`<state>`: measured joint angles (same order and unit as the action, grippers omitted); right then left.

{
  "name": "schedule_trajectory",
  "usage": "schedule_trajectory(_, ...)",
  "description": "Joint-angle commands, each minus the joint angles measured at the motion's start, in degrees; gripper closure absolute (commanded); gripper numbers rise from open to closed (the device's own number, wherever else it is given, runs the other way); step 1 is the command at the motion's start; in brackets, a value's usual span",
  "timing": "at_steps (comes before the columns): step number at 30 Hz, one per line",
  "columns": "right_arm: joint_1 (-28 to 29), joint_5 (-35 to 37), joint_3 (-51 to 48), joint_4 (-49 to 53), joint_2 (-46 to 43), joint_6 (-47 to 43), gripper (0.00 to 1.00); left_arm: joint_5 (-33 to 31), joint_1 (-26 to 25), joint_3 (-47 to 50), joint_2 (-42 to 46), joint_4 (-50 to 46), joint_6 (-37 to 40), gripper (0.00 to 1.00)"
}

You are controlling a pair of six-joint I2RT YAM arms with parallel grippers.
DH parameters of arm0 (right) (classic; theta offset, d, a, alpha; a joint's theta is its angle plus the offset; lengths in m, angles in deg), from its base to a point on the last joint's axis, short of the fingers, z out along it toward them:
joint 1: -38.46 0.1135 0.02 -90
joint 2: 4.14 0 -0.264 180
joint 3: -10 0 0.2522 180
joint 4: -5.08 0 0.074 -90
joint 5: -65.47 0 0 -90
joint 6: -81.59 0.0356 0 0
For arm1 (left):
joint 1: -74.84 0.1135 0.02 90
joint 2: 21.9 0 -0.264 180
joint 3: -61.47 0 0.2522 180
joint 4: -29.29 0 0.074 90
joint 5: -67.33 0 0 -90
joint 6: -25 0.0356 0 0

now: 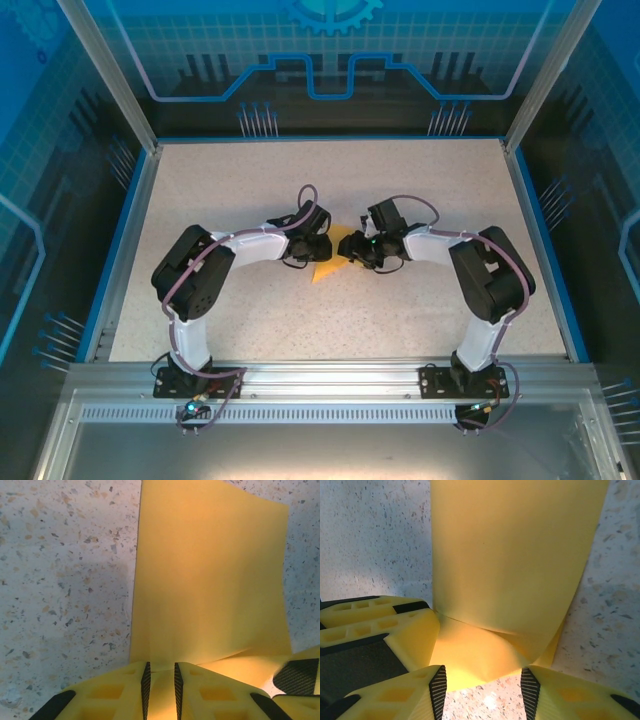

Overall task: Fold a paper plane with a square sheet of paper (pick it up from the middle)
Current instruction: Third fold the triangle at the center of the table, then fourth fold the wing at the center of the table.

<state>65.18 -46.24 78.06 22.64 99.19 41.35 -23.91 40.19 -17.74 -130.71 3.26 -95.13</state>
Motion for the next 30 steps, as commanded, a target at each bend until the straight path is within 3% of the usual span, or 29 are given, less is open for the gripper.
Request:
schedule_trajectory(1,0.79,-0.02,1.20,0.67,1.04,1.60,0.53,0.54,0.48,1.11,-0.96,0.58,-1.16,0.76)
schedule_trajectory(7,0.61,3.54,-0.85,0.57,-0.46,5.91,0.51,0.27,0.77,1.55,-1.05,0.84,-1.42,0.77)
schedule_trajectory(16,0.70,-0.26,-0.88,-3.72,1.89,10.25,0.59,0.47,0.93,1.60,-1.31,1.20,-1.61,0.77)
schedule_trajectory(26,1.64,-3.84,-1.66,-6.07,3.50,11.15,0.61,0.28,1.26,1.37,-0.81,1.26,-1.93,0.77)
schedule_trajectory(30,1.72,-3.95,-1.49,-6.62,3.99,11.58,0.70,0.36,1.37,1.88,1.23,1.38,-2.56,0.75)
